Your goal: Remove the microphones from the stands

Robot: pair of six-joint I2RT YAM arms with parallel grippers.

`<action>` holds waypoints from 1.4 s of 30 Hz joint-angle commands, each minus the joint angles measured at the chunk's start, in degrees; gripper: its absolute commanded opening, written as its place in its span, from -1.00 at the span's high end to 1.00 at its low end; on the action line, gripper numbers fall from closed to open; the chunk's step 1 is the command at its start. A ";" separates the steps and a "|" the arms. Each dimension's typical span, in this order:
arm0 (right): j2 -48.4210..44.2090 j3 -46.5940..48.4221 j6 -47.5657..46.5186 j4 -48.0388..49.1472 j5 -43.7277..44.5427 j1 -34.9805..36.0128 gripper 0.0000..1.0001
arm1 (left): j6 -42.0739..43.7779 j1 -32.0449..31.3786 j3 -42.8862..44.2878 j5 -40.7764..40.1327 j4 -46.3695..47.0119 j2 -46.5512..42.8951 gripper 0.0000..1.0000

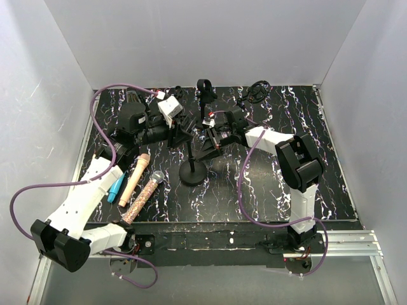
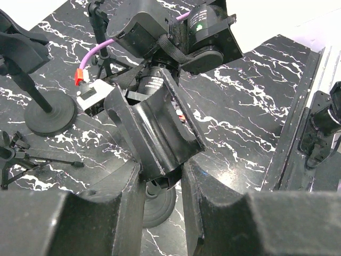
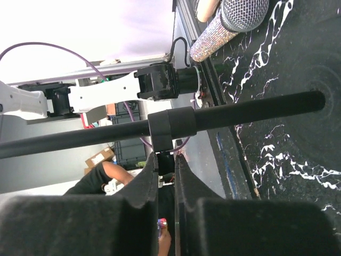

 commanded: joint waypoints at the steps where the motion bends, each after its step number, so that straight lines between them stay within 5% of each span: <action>1: -3.07 -0.01 -1.37 4.08 -4.69 0.18 0.93 | 2.05 0.05 -0.44 -3.22 -0.35 -1.11 1.00; 7: -8.60 1.83 -19.44 -7.67 5.92 0.35 0.97 | -2.52 0.05 -0.18 -6.29 -0.70 -0.14 1.00; 12: -18.87 -2.53 -52.73 -12.12 28.57 4.12 0.97 | -9.46 0.31 -0.27 -12.43 -0.35 0.64 1.00; 17: -32.60 -31.95 -91.02 29.73 47.85 11.50 0.97 | -15.53 0.58 -0.09 -14.38 -0.18 2.58 1.00; 20: -27.36 -44.10 -120.73 62.58 47.10 13.71 0.97 | -17.11 0.58 -0.44 -12.98 1.40 3.98 1.00; 22: -20.33 -45.45 -129.58 77.50 45.24 13.71 0.97 | -17.38 0.58 -0.18 -12.36 2.28 4.77 1.00; 26: -26.61 -45.18 -129.43 67.47 41.99 13.62 0.84 | -16.94 0.58 0.08 -11.48 3.86 5.83 1.00; 29: -33.02 -45.80 -129.62 55.90 44.17 12.75 0.16 | -16.24 0.58 -0.09 -11.13 4.13 5.40 1.00; 33: -44.63 -39.24 -118.83 18.69 44.36 9.15 -0.59 | -13.96 0.58 -0.97 -9.55 3.52 4.08 1.00; 37: -43.70 -22.91 -98.73 -15.97 43.48 7.21 -0.58 | -10.97 0.58 -1.85 -7.53 2.81 2.76 1.00; 42: -27.20 2.23 -72.34 -45.27 29.11 2.39 -0.39 | -4.65 0.58 -2.90 -2.61 2.55 1.09 1.00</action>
